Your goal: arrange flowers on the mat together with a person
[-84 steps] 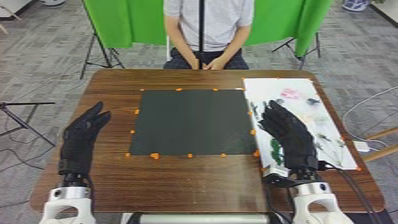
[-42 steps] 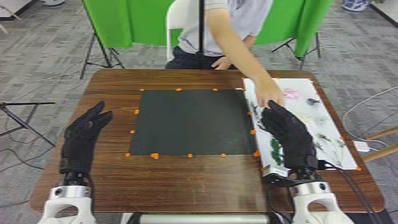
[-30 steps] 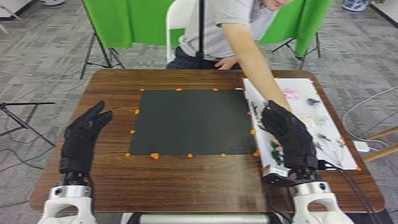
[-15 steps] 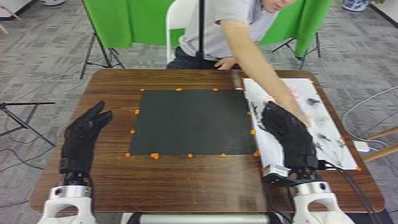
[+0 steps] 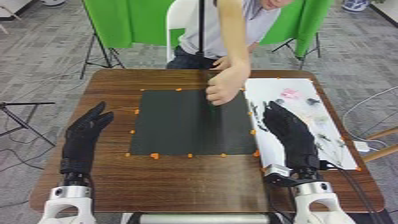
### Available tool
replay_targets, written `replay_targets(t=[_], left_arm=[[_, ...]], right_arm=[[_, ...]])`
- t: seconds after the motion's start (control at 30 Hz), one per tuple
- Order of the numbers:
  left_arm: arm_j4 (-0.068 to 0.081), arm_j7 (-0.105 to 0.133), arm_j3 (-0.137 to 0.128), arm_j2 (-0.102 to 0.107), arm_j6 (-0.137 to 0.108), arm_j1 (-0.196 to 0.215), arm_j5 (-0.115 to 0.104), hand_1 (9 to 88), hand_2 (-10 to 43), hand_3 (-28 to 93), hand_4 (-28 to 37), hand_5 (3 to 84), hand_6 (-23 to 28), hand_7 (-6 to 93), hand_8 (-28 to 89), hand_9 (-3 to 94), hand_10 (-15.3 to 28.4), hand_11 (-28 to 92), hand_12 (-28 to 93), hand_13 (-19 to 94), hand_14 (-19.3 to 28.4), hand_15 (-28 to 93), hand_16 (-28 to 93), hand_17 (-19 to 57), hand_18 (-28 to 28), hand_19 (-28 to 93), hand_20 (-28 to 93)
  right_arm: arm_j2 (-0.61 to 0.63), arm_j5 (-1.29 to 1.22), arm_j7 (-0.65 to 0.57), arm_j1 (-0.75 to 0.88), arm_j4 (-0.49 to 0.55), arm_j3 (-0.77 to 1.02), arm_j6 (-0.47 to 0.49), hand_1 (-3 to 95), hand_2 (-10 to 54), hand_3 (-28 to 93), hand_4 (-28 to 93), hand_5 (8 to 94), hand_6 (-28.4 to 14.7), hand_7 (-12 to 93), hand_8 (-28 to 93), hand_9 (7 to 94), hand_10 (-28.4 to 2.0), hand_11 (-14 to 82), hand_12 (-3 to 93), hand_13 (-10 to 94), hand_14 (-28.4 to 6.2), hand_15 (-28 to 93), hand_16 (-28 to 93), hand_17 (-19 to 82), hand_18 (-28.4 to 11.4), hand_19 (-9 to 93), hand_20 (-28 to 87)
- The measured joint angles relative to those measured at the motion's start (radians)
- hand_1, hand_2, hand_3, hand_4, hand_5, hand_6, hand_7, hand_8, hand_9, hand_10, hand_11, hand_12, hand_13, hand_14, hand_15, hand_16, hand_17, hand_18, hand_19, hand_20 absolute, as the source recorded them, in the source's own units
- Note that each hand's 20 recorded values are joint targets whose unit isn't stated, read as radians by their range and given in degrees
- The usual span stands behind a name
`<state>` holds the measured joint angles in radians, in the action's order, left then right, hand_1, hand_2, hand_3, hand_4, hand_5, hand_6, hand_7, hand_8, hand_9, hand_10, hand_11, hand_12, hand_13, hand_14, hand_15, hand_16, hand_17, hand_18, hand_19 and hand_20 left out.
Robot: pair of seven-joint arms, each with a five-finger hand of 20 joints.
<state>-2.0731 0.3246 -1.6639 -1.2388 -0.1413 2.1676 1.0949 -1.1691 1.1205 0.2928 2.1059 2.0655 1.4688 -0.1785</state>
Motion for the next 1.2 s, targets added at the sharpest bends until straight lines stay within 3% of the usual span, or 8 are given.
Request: replay_targets(t=[0.9,1.03,1.07,1.2], left_arm=[[0.004,0.006,0.005,0.0,0.02,-0.013,0.003,24.8,-9.5,70,-27.9,44.0,4.8,6.4,-5,45.5,13.6,14,11,33,17.3,9,2,5.4,13.2,1,18],[0.005,0.006,0.006,0.001,0.021,-0.015,0.004,25.0,-9.5,70,-27.9,44.0,4.9,6.2,-5,45.7,13.8,14,10,34,17.0,8,2,7.3,11.1,2,17],[0.005,0.006,0.006,0.002,0.021,-0.014,0.004,25.2,-7.3,70,-27.9,44.1,4.9,6.1,-5,45.8,14.0,14,10,34,16.9,8,1,8.5,10.6,2,18],[0.005,0.006,0.003,0.005,0.019,-0.013,0.001,27.0,10.9,69,-27.9,46.3,4.4,6.6,-6,48.6,14.5,14,10,36,16.5,9,0,10.5,9.4,3,18]], right_arm=[[0.006,0.0,0.0,-0.009,-0.002,-0.001,0.001,11.6,2.3,74,-19,43.0,-1.9,13,-9,41.2,-14.8,4.3,10.4,31,-10.1,11,5,18,-13.2,1,21],[0.006,0.0,0.0,-0.009,-0.002,-0.001,0.001,11.7,2.2,74,-19,42.9,-1.9,13,-9,41.2,-14.8,4.3,10.4,31,-10.1,12,4,18,-13.2,1,21],[0.006,0.0,0.0,-0.009,-0.002,-0.001,0.001,11.8,2.2,74,-19,42.9,-1.9,13,-9,41.2,-14.7,4.3,10.4,31,-10.1,12,4,18,-13.2,1,21],[0.007,0.001,0.0,-0.009,-0.002,0.0,0.001,11.9,2.1,74,-19,43.0,-1.9,13,-10,41.2,-14.8,4.3,10.5,31,-10.1,12,4,18,-13.2,1,21]])
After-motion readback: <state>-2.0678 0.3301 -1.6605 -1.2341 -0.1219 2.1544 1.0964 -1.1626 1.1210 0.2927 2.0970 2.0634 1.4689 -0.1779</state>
